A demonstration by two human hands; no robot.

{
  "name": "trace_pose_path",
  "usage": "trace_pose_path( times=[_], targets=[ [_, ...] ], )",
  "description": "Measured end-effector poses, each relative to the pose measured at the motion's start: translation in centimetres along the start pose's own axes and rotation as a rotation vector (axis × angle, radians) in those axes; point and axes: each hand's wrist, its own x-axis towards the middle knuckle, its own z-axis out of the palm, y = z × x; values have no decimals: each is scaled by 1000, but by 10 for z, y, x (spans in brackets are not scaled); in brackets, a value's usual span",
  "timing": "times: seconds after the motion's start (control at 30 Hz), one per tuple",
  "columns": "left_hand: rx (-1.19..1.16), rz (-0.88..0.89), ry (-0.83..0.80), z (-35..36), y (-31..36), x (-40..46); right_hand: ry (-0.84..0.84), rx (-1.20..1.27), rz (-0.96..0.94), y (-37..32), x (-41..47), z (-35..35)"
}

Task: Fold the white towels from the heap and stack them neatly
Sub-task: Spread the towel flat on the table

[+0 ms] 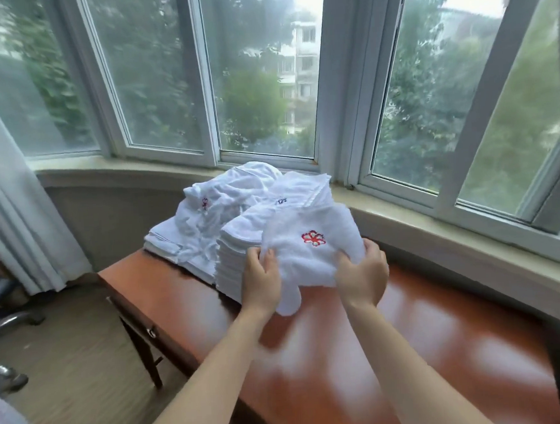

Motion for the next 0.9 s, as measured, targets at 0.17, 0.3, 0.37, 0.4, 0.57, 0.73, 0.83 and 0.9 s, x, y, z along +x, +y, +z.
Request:
trace_pose_path(
  times=[0.17,0.3,0.37,0.4,0.57,0.73,0.83,0.9],
  targets=[
    [-48,174,48,-11,38,89,92,84,-110,-55,40,52],
    [-26,197,39,-17,49,157,105,148,-140,-79,71,97],
    [-20,203,23,-20,48,188,111,152,-146,-87,81,121],
    [-16,204,17,-22,46,201,109,152,-146,-90,85,133],
    [-15,221,-29,-32,30,259,124,116,-140,-98,94,184],
    [-58,246,-127,-48,8,314,205,55,-123,-110,94,234],
    [-98,274,-234,-60,-8,347,286,23,-110,-119,83,261],
    [-117,291,-297,-67,-17,369,365,7,-97,-127,75,280]
  ],
)
